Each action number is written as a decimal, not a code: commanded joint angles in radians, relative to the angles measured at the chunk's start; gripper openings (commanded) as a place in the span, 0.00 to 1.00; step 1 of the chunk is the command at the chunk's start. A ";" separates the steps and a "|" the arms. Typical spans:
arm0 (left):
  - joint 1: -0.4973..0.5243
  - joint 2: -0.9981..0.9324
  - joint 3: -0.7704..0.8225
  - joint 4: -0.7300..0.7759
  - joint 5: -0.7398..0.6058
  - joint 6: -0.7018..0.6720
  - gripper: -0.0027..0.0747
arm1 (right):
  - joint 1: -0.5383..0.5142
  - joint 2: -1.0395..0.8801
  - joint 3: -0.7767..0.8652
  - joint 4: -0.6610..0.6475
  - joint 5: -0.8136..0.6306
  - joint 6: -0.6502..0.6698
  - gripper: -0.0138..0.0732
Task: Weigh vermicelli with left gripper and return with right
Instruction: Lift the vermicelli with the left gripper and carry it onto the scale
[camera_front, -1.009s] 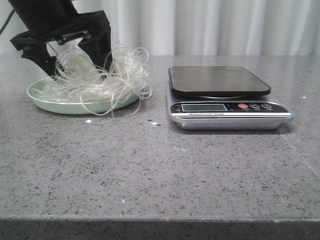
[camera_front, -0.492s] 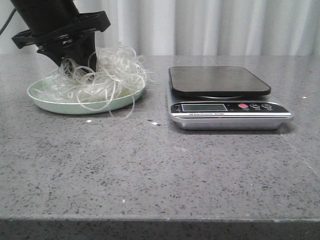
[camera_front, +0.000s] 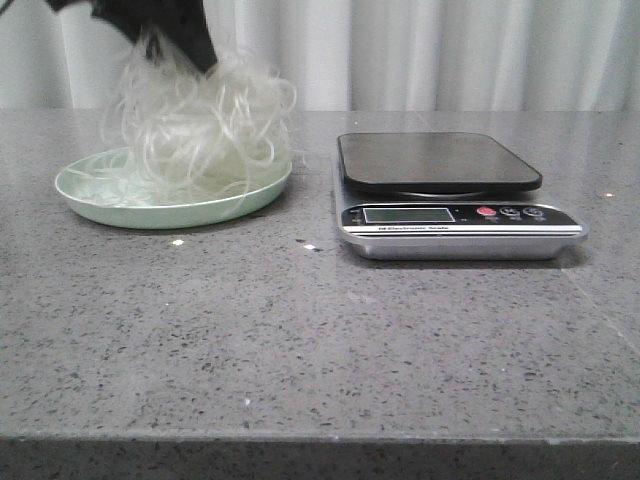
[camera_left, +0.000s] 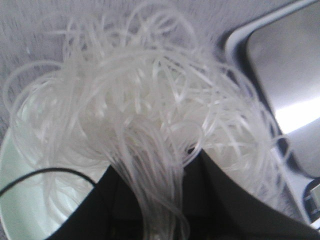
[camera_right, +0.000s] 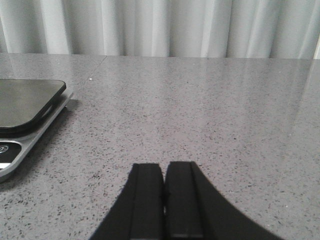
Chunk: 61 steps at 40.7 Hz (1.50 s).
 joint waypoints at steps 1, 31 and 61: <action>-0.008 -0.050 -0.121 -0.029 -0.023 0.000 0.21 | -0.006 -0.016 -0.008 -0.015 -0.079 -0.011 0.33; -0.198 -0.005 -0.446 -0.270 -0.067 -0.002 0.21 | -0.006 -0.016 -0.008 -0.015 -0.079 -0.011 0.33; -0.287 0.272 -0.446 -0.165 0.104 -0.002 0.21 | -0.006 -0.016 -0.008 -0.015 -0.079 -0.011 0.33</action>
